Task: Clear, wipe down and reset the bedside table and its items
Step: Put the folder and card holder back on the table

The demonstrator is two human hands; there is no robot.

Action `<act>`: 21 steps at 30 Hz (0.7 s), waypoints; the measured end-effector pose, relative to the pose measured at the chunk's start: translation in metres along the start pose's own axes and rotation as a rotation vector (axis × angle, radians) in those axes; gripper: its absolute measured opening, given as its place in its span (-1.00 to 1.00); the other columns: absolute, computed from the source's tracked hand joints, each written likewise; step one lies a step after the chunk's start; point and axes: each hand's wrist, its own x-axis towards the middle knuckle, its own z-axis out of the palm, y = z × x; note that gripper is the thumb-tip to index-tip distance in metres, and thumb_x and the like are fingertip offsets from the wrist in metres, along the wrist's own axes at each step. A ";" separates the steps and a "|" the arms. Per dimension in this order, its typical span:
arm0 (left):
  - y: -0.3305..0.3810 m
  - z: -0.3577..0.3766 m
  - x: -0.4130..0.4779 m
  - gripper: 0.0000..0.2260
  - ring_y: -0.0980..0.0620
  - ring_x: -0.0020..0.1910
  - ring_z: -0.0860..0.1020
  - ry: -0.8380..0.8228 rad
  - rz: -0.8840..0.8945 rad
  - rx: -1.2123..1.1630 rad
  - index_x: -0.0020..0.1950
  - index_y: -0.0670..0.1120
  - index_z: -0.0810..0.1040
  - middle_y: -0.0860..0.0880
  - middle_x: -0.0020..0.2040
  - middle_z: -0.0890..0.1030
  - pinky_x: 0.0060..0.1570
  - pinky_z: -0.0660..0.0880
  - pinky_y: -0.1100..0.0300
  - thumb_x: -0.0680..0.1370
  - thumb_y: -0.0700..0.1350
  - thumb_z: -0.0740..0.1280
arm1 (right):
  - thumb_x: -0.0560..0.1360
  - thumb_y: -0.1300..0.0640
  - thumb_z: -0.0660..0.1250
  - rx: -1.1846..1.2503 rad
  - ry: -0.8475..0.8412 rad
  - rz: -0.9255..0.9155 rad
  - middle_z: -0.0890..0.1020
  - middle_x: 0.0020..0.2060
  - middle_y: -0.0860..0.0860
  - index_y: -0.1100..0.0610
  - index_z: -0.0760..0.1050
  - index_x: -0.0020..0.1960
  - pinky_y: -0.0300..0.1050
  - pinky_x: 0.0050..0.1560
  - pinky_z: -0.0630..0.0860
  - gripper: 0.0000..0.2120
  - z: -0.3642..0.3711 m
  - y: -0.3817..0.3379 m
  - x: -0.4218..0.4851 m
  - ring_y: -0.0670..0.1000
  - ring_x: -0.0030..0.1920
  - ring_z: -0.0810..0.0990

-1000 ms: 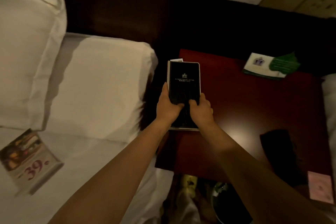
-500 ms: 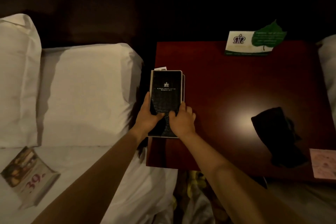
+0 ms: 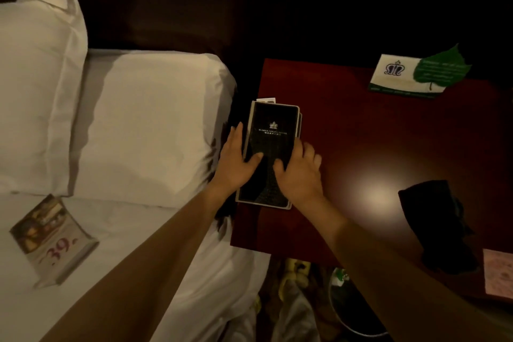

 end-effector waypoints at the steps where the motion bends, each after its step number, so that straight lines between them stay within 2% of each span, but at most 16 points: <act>1: -0.002 -0.008 0.002 -0.30 -0.04 0.55 0.00 0.016 0.029 0.064 0.55 -0.11 -0.04 -0.11 0.56 0.07 0.52 0.00 0.02 0.55 -0.07 0.30 | 0.55 -0.03 0.15 -0.064 0.006 -0.048 0.16 0.46 0.18 0.13 0.00 0.51 0.10 0.36 0.29 -0.38 -0.004 -0.004 0.004 0.20 0.39 0.19; 3: -0.009 -0.027 0.004 -0.34 -0.08 0.54 0.06 0.016 0.061 0.174 0.54 -0.14 0.02 -0.15 0.55 0.12 0.51 0.03 0.05 0.55 -0.07 0.30 | 0.55 -0.04 0.15 -0.172 -0.039 -0.119 0.17 0.46 0.16 0.12 0.01 0.50 0.12 0.36 0.27 -0.38 -0.009 -0.016 0.011 0.21 0.40 0.18; 7: -0.031 -0.069 0.002 -0.39 -0.14 0.51 0.16 -0.038 0.016 0.368 0.51 -0.16 0.13 -0.19 0.51 0.21 0.48 0.10 0.08 0.54 -0.05 0.30 | 0.54 -0.07 0.17 -0.387 -0.109 -0.254 0.12 0.49 0.15 0.08 0.01 0.51 0.16 0.43 0.16 -0.37 -0.003 -0.047 0.017 0.24 0.45 0.09; 11: -0.055 -0.106 -0.009 -0.46 -0.12 0.49 0.21 -0.077 -0.121 0.492 0.50 -0.07 0.18 -0.09 0.50 0.27 0.43 0.22 -0.06 0.56 0.00 0.24 | 0.53 -0.12 0.17 -0.450 -0.195 -0.335 0.06 0.51 0.13 0.05 -0.02 0.52 0.17 0.43 0.13 -0.34 0.020 -0.084 0.013 0.25 0.47 0.05; 17: -0.096 -0.148 -0.043 -0.52 -0.10 0.47 0.25 -0.021 -0.249 0.434 0.46 -0.10 0.27 -0.09 0.48 0.32 0.41 0.25 -0.06 0.56 -0.03 0.24 | 0.52 -0.21 0.13 -0.542 -0.315 -0.453 0.06 0.51 0.14 0.05 0.01 0.50 0.19 0.46 0.06 -0.33 0.075 -0.142 -0.004 0.23 0.47 0.03; 21: -0.130 -0.169 -0.073 -0.59 -0.09 0.44 0.29 0.044 -0.306 0.343 0.42 -0.11 0.33 -0.10 0.44 0.37 0.40 0.25 -0.04 0.58 -0.08 0.22 | 0.54 -0.23 0.07 -0.520 -0.356 -0.505 0.22 0.45 0.16 0.12 0.12 0.47 0.13 0.38 0.21 -0.37 0.111 -0.175 -0.018 0.21 0.41 0.17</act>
